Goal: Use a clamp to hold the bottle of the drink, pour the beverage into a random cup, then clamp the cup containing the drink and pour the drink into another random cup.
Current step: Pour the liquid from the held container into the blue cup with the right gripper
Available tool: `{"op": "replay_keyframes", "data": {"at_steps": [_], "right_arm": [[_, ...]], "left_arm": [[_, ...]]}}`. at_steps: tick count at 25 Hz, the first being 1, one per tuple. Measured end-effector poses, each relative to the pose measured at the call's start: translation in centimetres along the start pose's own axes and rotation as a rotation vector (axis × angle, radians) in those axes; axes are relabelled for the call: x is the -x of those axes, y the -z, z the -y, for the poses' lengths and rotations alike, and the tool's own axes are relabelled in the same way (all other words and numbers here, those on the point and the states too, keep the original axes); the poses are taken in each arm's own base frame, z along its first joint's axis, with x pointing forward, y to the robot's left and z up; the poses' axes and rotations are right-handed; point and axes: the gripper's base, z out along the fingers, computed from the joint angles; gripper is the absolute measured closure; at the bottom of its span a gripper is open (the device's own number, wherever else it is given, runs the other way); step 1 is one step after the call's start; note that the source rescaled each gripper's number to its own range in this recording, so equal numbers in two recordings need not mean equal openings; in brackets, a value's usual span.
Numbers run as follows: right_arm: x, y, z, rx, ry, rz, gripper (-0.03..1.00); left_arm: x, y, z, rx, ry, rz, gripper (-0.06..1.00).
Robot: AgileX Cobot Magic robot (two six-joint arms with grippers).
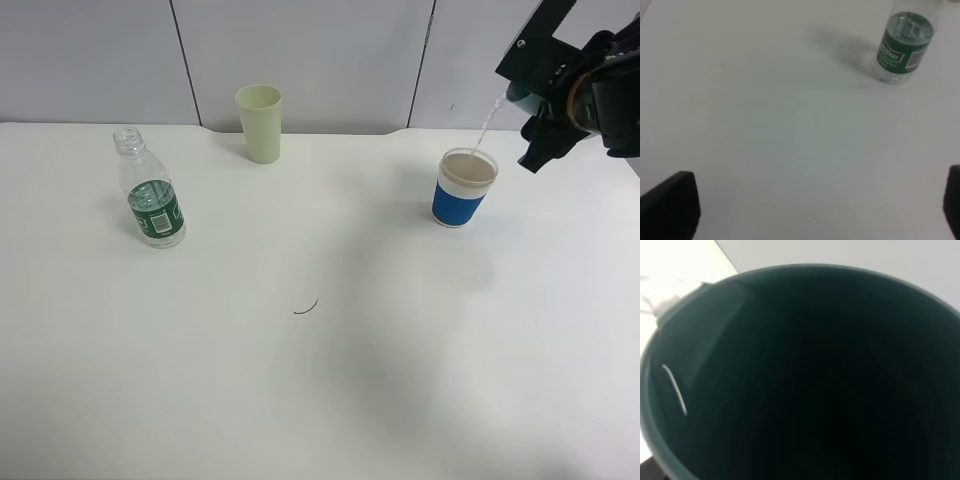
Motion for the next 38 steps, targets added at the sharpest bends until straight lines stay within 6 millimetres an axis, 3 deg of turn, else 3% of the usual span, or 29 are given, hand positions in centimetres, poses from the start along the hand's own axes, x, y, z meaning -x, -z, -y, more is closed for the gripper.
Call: {"op": "replay_keyframes", "data": {"at_steps": [38], "right_arm": [[-0.13,0.00,0.17,-0.017,0.207,-0.017,0.97]], "left_arm": [[0.00,0.00,0.00,0.000,0.001,0.000,-0.05]]}}
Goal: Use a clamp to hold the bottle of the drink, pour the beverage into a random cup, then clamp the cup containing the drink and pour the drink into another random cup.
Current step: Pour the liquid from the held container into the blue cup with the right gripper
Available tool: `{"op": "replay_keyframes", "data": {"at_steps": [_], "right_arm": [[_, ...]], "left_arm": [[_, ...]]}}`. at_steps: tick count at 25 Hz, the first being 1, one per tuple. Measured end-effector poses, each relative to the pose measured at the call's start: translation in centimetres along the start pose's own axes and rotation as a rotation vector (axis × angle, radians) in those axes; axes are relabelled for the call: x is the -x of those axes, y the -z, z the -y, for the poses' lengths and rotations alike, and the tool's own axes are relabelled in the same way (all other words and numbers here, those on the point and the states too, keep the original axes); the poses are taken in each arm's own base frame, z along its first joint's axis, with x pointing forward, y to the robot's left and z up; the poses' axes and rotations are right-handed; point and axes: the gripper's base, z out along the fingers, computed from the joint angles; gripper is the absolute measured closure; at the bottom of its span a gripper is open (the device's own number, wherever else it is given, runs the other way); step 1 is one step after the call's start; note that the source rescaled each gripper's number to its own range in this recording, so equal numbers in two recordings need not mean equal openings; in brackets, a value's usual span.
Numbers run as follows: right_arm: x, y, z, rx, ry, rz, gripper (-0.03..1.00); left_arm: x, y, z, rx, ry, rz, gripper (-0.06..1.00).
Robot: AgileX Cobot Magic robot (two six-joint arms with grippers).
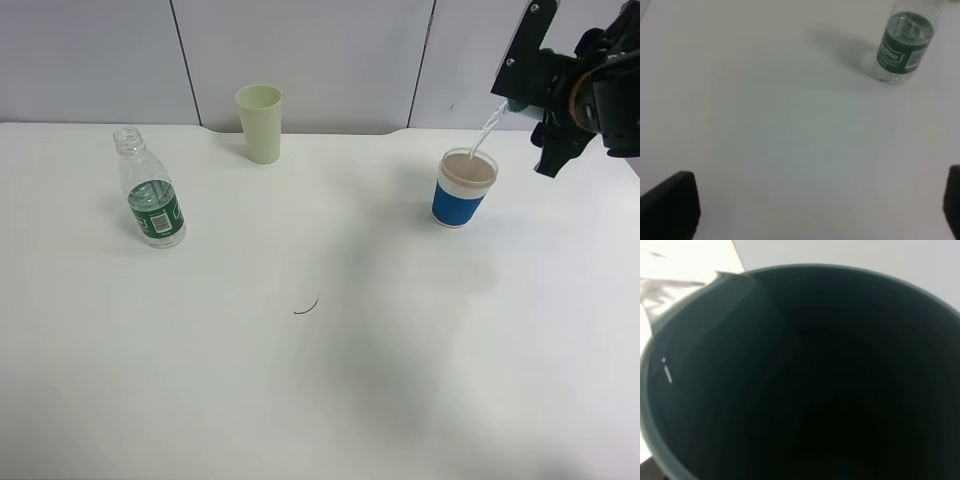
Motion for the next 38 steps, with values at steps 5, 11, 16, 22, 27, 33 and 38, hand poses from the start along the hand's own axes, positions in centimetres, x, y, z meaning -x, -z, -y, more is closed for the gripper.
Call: {"op": "replay_keyframes", "data": {"at_steps": [5,11,16,22,27,33,38], "right_arm": [[-0.02,0.00,0.02,-0.002,0.034,-0.002,0.97],[-0.03,0.00,0.02,-0.002,0.091,-0.003,0.97],[-0.03,0.00,0.03,-0.003,0.129,-0.004,0.97],[-0.04,0.00,0.03,-0.003,0.173,-0.005,0.97],[-0.04,0.00,0.03,-0.003,0.225,-0.005,0.97],[-0.08,0.00,0.07,-0.006,0.293,-0.009,0.97],[-0.23,0.01,0.20,-0.017,0.344,-0.029,0.97]], "left_arm": [[0.00,0.00,0.00,0.000,0.000,0.000,-0.05],[0.00,0.00,0.00,0.000,-0.001,0.000,-0.05],[0.00,0.00,0.00,0.000,-0.001,0.000,-0.05],[0.00,0.00,0.00,0.000,-0.001,0.000,-0.05],[0.00,0.00,0.00,0.000,0.000,0.000,-0.05],[0.00,0.00,0.00,0.000,0.000,0.000,-0.05],[0.00,0.00,0.00,0.000,-0.001,0.000,-0.05]]}}
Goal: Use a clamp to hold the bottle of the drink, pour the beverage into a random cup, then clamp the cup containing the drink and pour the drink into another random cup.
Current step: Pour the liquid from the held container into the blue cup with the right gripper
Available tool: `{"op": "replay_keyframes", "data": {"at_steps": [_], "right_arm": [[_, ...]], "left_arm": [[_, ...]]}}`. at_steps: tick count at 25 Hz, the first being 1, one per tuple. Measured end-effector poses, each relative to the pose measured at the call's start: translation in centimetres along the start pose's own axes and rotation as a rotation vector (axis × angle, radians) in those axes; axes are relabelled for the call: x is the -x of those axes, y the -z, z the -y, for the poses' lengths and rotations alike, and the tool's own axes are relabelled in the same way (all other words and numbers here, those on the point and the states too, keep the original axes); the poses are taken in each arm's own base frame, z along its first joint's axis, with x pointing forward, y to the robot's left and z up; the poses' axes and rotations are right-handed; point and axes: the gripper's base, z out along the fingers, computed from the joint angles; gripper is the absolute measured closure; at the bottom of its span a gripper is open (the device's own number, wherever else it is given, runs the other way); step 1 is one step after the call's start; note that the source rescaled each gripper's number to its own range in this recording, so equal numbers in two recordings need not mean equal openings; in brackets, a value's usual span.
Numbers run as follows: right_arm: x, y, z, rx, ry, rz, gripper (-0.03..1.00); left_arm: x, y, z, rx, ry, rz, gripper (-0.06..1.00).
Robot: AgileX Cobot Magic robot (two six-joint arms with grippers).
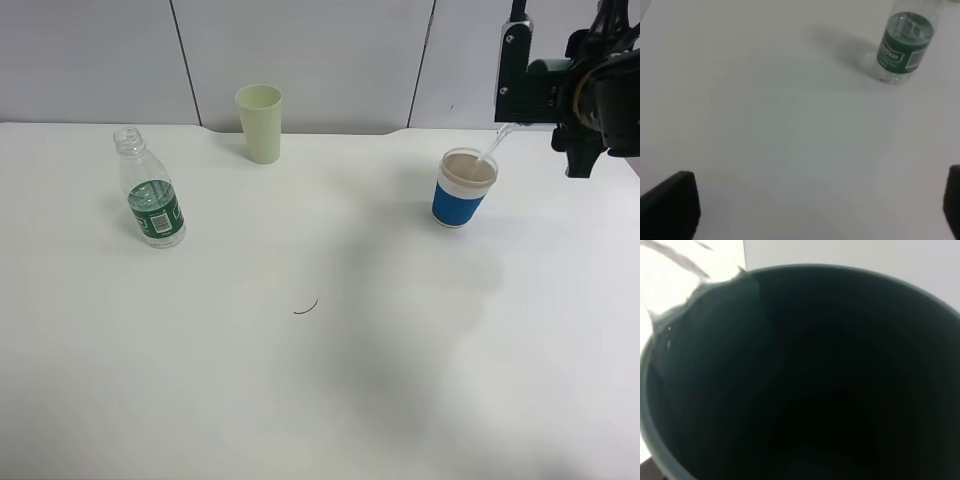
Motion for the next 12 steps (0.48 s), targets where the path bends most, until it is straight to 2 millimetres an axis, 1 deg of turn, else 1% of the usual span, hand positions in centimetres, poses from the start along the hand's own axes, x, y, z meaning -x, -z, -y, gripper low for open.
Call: {"op": "replay_keyframes", "data": {"at_steps": [12], "right_arm": [[-0.20,0.00,0.28,-0.014,0.115,-0.026,0.97]], "left_arm": [[0.00,0.00,0.00,0.000,0.000,0.000,-0.05]]}}
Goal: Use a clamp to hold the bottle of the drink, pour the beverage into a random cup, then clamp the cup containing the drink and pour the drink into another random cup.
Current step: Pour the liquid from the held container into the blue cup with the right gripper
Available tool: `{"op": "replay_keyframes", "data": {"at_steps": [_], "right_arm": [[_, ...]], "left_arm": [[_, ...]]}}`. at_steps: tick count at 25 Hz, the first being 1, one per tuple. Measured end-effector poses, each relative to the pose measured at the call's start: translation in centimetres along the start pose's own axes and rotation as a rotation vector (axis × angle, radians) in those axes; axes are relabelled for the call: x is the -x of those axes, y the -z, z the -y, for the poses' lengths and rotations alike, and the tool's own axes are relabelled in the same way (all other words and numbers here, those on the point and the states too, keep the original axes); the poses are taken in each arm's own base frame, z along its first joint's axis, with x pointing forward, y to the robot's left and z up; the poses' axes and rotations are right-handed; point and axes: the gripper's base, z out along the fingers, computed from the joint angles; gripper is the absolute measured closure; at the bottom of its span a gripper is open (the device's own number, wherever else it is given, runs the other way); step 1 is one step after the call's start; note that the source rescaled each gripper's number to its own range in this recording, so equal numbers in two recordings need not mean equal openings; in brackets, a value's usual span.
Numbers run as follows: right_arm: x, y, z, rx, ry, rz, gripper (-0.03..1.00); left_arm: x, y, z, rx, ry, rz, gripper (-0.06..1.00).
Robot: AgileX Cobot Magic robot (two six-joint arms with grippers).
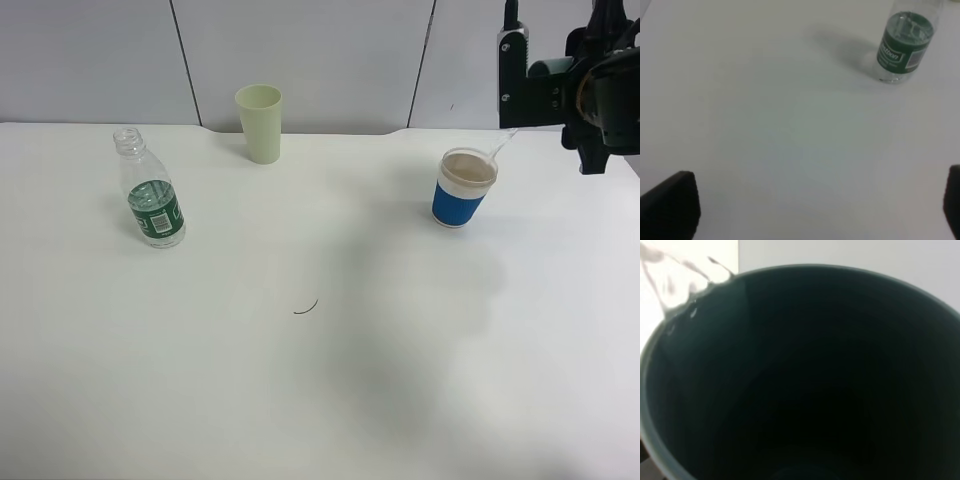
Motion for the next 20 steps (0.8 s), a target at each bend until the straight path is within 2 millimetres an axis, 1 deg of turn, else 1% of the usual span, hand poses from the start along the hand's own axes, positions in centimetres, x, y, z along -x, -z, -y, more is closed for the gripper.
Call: {"op": "replay_keyframes", "data": {"at_steps": [5,7,9,15,18,20], "right_arm": [[0.00,0.00,0.00,0.000,0.034,0.000,0.97],[-0.03,0.00,0.01,-0.001,-0.021,-0.003,0.97],[-0.11,0.00,0.03,-0.004,-0.150,-0.012,0.97],[-0.10,0.00,0.02,-0.006,-0.761,-0.009,0.97],[0.10,0.00,-0.02,0.008,-1.003,0.009,0.97],[0.40,0.11,-0.02,0.032,-1.123,0.036,0.97]], "left_arm": [[0.00,0.00,0.00,0.000,0.000,0.000,-0.05],[0.00,0.00,0.00,0.000,0.000,0.000,-0.05],[0.00,0.00,0.00,0.000,0.000,0.000,-0.05],[0.00,0.00,0.00,0.000,0.000,0.000,-0.05],[0.00,0.00,0.00,0.000,0.000,0.000,-0.05],[0.00,0.00,0.00,0.000,0.000,0.000,-0.05]]}}
